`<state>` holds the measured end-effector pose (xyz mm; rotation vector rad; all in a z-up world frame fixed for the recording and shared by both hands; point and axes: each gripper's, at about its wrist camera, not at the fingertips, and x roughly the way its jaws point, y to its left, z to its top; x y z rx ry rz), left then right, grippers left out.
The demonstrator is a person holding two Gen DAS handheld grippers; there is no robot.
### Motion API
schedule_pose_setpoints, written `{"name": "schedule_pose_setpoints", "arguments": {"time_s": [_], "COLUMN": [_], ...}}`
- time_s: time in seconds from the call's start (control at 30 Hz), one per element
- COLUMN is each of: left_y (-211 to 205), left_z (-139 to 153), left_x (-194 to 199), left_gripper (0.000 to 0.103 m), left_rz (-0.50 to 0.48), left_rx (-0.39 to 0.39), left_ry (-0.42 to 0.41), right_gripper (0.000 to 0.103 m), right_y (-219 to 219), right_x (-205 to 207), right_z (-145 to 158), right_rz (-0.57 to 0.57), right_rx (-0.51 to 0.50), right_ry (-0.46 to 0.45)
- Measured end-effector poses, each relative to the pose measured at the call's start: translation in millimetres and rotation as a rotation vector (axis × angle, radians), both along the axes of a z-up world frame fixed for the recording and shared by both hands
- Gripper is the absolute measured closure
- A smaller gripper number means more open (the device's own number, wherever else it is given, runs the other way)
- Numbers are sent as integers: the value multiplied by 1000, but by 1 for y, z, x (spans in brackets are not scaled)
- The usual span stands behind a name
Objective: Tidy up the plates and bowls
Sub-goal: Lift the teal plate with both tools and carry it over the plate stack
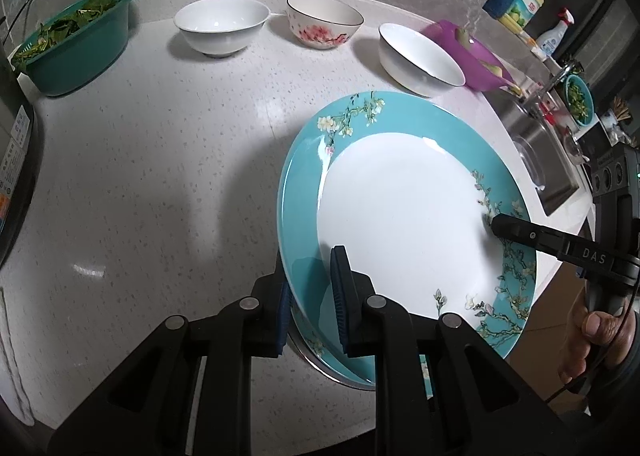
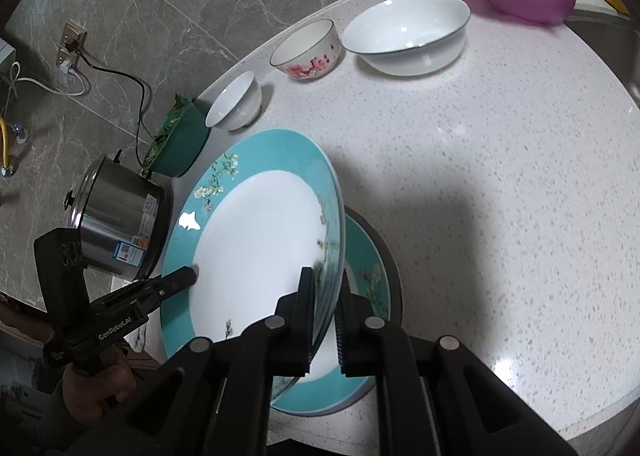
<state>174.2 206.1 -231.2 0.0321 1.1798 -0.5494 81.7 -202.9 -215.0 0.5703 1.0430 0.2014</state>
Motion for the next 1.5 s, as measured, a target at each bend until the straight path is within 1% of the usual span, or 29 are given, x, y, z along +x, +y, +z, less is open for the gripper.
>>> {"name": "schedule_pose_setpoints", "arguments": {"time_s": [0.3, 0.77, 1.07, 1.33, 1.43, 1.5], "left_y": [2, 4, 2, 1, 0, -2], "left_z": [-10, -36, -48, -50, -50, -51], "left_x": [-5, -9, -6, -8, -11, -12], "left_gripper": [86, 86, 86, 85, 81, 80], "left_rz": [1, -11, -29, -35, -36, -38], "left_rx": [8, 30, 47, 52, 69, 84], "left_ry": [13, 28, 32, 18, 2, -8], "right_gripper": [92, 92, 92, 90, 90, 87], "right_y": [3, 10, 15, 23, 27, 30], "right_x": [-8, -13, -16, -18, -19, -19], "right_z": [-8, -27, -36, -34, -34, -33], "right_rz": [6, 15, 24, 43, 49, 56], "right_rx": [2, -22, -76, -138, -161, -175], "right_ry": [15, 42, 42, 17, 9, 3]}}
